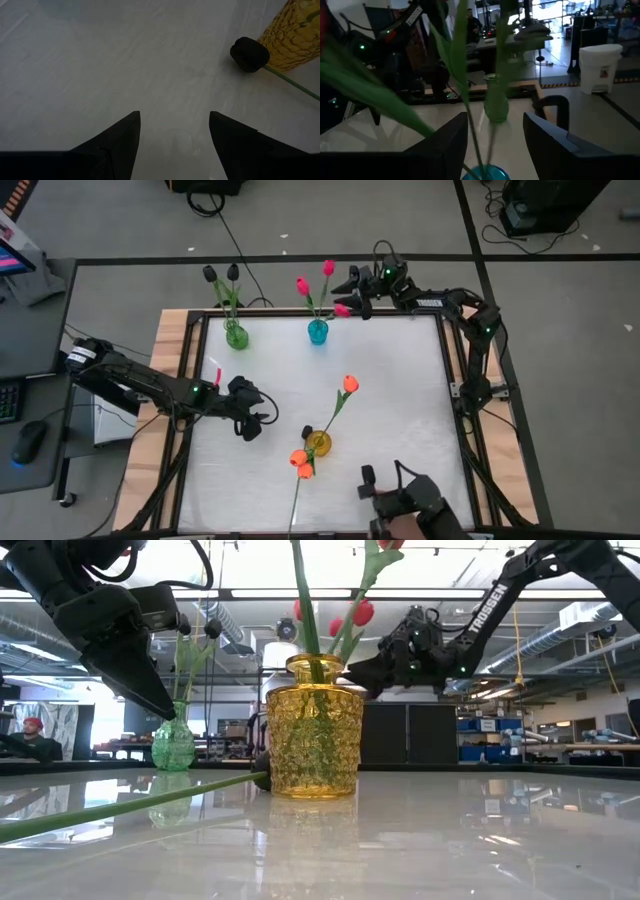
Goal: Sort flowers into vase by color
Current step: Put the black flower into the green vase
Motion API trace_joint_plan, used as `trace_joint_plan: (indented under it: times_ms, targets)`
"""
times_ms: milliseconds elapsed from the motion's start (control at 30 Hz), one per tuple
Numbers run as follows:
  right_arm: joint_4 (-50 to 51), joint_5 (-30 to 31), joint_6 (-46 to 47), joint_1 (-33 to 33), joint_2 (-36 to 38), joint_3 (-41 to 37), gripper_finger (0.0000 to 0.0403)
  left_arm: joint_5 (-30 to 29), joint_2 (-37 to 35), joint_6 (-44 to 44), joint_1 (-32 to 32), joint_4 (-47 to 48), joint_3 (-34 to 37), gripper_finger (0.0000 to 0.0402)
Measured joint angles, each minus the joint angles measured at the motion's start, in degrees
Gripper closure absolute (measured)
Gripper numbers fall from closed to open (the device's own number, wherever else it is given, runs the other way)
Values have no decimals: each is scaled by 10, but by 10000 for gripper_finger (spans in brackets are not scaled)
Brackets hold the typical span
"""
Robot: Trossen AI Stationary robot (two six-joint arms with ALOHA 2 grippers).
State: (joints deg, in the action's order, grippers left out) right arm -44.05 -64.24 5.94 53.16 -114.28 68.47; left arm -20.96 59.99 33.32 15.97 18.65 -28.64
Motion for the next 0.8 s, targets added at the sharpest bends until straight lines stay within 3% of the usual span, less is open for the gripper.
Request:
trace_joint_plan:
  times_ms: [400,800]
  targets:
    - [15,-25,15,55,0,0,204,0,0,0,0,0,0,159]
    - [20,-6,50,101,8,0,204,0,0,0,0,0,0,159]
